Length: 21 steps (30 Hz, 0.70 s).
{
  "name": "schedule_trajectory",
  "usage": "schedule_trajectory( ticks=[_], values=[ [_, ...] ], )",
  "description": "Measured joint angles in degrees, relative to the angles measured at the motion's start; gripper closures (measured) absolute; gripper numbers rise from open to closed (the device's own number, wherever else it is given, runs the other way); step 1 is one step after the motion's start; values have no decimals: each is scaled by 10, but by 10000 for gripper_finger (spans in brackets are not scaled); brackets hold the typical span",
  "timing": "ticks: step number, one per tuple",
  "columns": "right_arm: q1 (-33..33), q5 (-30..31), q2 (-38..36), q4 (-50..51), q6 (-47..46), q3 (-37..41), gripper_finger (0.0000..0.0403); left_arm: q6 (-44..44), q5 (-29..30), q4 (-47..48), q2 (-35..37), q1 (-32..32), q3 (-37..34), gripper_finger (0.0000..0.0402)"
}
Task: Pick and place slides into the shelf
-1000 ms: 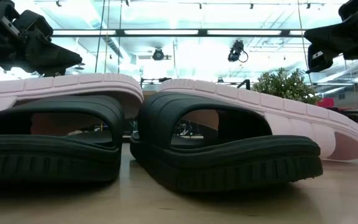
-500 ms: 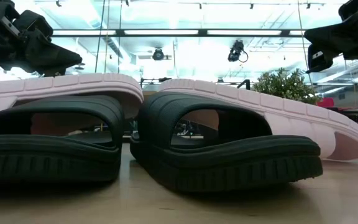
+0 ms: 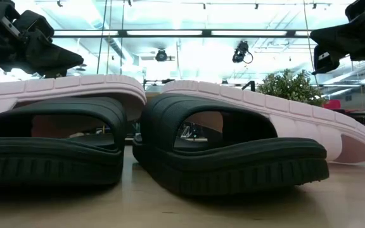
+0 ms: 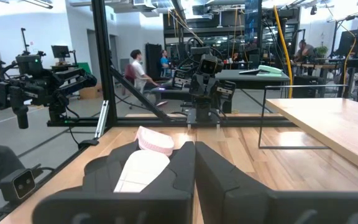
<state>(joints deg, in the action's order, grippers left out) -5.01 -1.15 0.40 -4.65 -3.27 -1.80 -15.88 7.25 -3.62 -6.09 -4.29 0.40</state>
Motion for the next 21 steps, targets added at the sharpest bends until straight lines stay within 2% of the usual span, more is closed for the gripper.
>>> schedule_trajectory(
  ticks=[9,21],
  values=[
    [0,0,0,0,0,0,386,0,0,0,0,0,0,361],
    [0,0,0,0,0,0,386,0,0,0,0,0,0,373]
  ],
)
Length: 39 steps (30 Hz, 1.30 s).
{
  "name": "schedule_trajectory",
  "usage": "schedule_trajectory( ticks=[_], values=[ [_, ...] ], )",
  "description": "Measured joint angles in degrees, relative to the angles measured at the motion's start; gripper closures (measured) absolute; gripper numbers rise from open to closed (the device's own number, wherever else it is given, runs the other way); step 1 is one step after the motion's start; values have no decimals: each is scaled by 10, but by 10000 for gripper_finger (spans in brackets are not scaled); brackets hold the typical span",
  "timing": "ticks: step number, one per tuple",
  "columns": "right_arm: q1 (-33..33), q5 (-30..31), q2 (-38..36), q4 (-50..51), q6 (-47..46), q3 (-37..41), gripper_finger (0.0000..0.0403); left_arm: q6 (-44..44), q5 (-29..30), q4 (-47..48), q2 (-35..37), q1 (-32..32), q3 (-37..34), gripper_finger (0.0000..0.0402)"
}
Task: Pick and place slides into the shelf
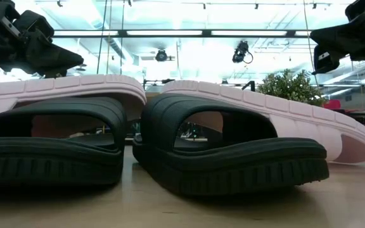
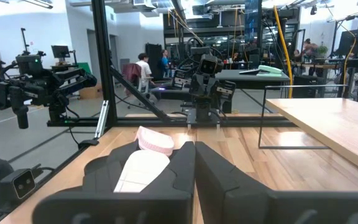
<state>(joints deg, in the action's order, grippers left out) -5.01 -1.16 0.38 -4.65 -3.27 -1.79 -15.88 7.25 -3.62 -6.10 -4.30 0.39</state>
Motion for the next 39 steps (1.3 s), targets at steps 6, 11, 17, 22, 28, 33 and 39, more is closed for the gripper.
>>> schedule_trajectory(
  ticks=[6,11,17,22,28,33,39],
  values=[
    [0,0,0,0,0,0,386,0,0,0,0,0,0,363],
    [0,0,0,0,0,0,386,0,0,0,0,0,0,363],
    [0,0,0,0,0,0,386,0,0,0,0,0,0,373],
    [0,0,0,0,0,0,386,0,0,0,0,0,0,371],
    [0,0,0,0,0,0,386,0,0,0,0,0,0,361],
    [0,0,0,0,0,0,386,0,0,0,0,0,0,365],
    [0,0,0,0,0,0,386,0,0,0,0,0,0,374]
  ],
)
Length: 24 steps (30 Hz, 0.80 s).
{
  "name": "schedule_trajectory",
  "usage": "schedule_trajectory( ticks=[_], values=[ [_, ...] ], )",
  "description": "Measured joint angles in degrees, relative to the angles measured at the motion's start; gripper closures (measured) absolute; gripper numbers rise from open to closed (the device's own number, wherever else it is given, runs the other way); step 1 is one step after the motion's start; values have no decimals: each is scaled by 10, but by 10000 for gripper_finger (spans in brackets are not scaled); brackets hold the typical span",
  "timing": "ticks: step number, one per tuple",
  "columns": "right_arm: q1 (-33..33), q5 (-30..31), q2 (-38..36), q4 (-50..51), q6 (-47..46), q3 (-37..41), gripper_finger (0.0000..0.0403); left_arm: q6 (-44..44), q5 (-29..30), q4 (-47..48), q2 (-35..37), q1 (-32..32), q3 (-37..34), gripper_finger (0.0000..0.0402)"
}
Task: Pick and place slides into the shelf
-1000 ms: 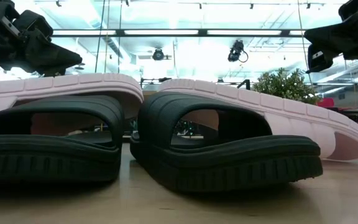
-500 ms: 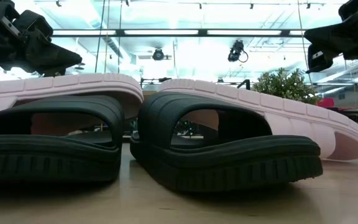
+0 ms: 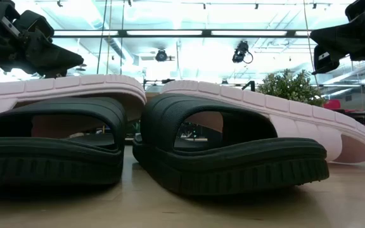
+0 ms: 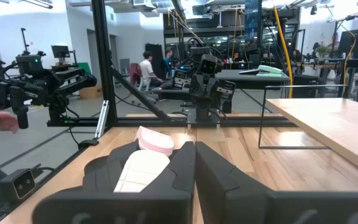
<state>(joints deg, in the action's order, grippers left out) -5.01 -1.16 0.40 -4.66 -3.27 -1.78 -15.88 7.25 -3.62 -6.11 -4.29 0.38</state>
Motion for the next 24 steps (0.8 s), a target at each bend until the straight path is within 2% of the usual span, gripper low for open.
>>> schedule_trajectory(
  ticks=[11,19,24],
  values=[
    [0,0,0,0,0,0,386,0,0,0,0,0,0,361],
    [0,0,0,0,0,0,386,1,0,0,0,0,0,371],
    [0,0,0,0,1,0,386,60,1,-8,0,0,0,377]
  ],
)
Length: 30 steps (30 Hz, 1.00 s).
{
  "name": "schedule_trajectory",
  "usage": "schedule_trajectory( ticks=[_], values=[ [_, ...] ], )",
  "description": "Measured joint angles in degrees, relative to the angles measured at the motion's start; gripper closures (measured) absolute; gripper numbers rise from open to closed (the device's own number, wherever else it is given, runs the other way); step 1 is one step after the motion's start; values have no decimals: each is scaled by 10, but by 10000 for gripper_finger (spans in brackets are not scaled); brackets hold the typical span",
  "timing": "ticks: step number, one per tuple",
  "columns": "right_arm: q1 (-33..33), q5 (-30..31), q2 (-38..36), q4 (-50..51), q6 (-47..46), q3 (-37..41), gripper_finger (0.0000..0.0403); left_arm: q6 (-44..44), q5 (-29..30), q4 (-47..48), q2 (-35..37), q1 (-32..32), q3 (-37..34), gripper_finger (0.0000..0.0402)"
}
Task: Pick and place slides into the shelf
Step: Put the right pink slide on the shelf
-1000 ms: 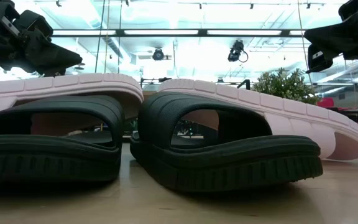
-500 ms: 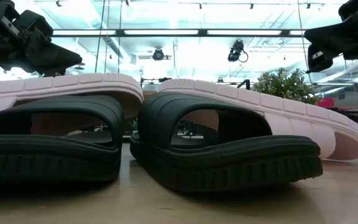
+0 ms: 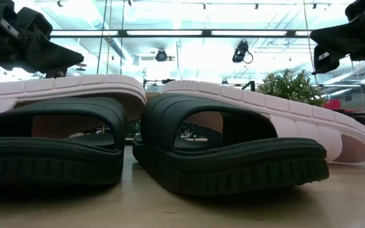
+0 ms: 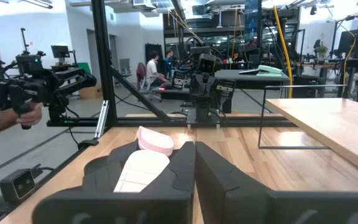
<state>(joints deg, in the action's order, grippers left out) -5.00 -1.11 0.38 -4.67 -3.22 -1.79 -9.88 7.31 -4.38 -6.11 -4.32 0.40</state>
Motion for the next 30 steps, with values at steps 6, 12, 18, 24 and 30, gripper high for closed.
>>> schedule_trajectory(
  ticks=[6,12,18,24,30],
  values=[
    [0,1,0,0,56,0,386,18,0,-3,0,0,0,375],
    [0,30,0,-28,91,0,386,117,33,-27,0,0,0,366],
    [0,58,0,-52,173,0,386,200,75,-62,0,0,0,370],
    [7,82,0,-77,173,0,386,269,75,-162,0,0,0,384],
    [26,82,0,-120,170,-4,384,252,76,-210,-1,0,29,388]
  ],
)
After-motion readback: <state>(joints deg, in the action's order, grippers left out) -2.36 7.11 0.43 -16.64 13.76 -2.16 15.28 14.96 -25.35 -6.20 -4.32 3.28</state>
